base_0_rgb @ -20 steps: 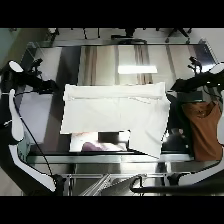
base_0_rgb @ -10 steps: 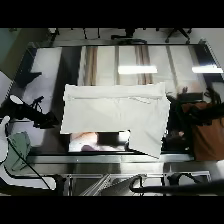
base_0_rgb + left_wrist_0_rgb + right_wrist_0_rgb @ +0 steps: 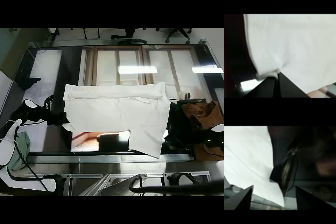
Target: Fold the shirts.
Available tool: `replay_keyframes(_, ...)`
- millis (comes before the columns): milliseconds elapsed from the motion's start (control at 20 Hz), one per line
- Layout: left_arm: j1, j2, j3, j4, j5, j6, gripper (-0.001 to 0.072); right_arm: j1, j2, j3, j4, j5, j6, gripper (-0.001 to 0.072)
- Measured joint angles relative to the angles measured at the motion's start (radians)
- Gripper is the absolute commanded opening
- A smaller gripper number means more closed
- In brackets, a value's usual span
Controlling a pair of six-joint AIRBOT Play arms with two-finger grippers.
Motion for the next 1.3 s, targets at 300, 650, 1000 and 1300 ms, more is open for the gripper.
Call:
replay_keyframes(300, -0.011, 0.002, 0.055, -0.018, -0.028, 0.004, 0.0015, 0.075, -0.118, -0.061, 0.165, -0.089, -0.111, 0.0234)
replay_keyframes(650, 0.053, 0.002, 0.063, -0.019, -0.149, 0.001, 0.0012, 0.125, -0.163, -0.046, 0.285, -0.109, -0.224, 0.0017)
replay_keyframes(1000, 0.168, 0.095, -0.078, 0.167, -0.274, -0.081, 0.0012, 0.131, 0.127, -0.065, -0.047, 0.014, 0.075, 0.0016)
replay_keyframes(1300, 0.159, 0.125, -0.093, 0.244, -0.296, -0.103, 0.0012, 0.132, 0.227, -0.037, 0.154, -0.070, -0.076, 0.0017)
